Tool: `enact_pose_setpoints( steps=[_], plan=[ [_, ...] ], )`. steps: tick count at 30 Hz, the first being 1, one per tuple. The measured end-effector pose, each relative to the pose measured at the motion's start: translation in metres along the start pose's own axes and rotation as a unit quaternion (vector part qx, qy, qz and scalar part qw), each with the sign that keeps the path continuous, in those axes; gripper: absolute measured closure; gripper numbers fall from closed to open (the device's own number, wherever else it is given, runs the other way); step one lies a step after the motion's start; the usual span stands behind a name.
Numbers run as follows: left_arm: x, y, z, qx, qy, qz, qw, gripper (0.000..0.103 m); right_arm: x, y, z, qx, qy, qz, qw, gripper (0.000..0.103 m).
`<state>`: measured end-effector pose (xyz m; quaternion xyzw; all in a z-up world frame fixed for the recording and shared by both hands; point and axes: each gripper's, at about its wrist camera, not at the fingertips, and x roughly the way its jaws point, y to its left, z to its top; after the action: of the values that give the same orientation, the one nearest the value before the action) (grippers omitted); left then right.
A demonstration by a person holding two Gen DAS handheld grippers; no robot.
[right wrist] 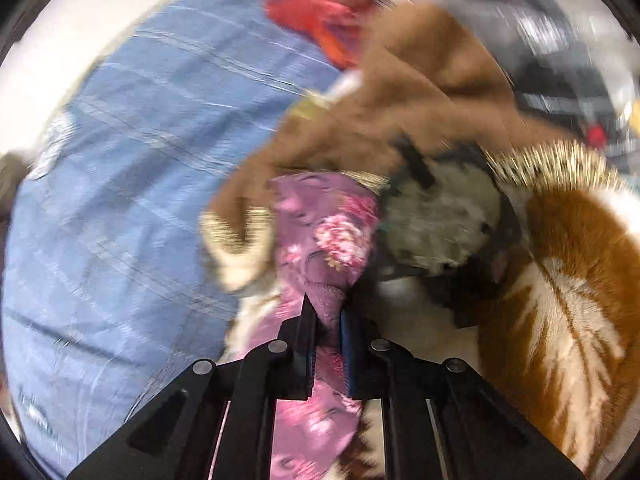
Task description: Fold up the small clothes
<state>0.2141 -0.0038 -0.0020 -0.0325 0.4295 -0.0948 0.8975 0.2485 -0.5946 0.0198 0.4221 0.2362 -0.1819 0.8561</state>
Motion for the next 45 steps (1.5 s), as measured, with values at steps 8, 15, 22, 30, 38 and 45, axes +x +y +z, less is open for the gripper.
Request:
enact_pose_setpoints(
  steps=[8,15,22,30,38,45],
  plan=[
    [0.028,0.066,0.024,-0.1,0.028,-0.028,0.9942,0.004,-0.047,0.083,-0.047,-0.088,0.029,0.063,0.994,0.094],
    [0.035,0.079,0.021,-0.115,0.045,-0.041,0.9914,0.004,-0.05,0.159,-0.143,-0.126,0.106,0.127,0.978,0.094],
    [0.031,0.096,0.018,-0.146,0.056,-0.062,0.9857,0.004,-0.044,0.245,-0.257,-0.215,0.197,0.173,0.941,0.094],
    [0.02,0.122,0.019,-0.201,0.047,-0.116,0.9716,0.004,-0.045,0.302,-0.369,-0.276,0.286,0.218,0.891,0.088],
    [0.019,0.12,0.02,-0.218,0.049,-0.193,0.9553,0.004,-0.064,0.267,-0.442,-0.334,0.399,0.21,0.828,0.061],
    [0.033,0.087,0.023,-0.185,0.058,-0.222,0.9554,0.004,-0.084,0.209,-0.341,-0.282,0.328,0.174,0.885,0.053]
  ],
)
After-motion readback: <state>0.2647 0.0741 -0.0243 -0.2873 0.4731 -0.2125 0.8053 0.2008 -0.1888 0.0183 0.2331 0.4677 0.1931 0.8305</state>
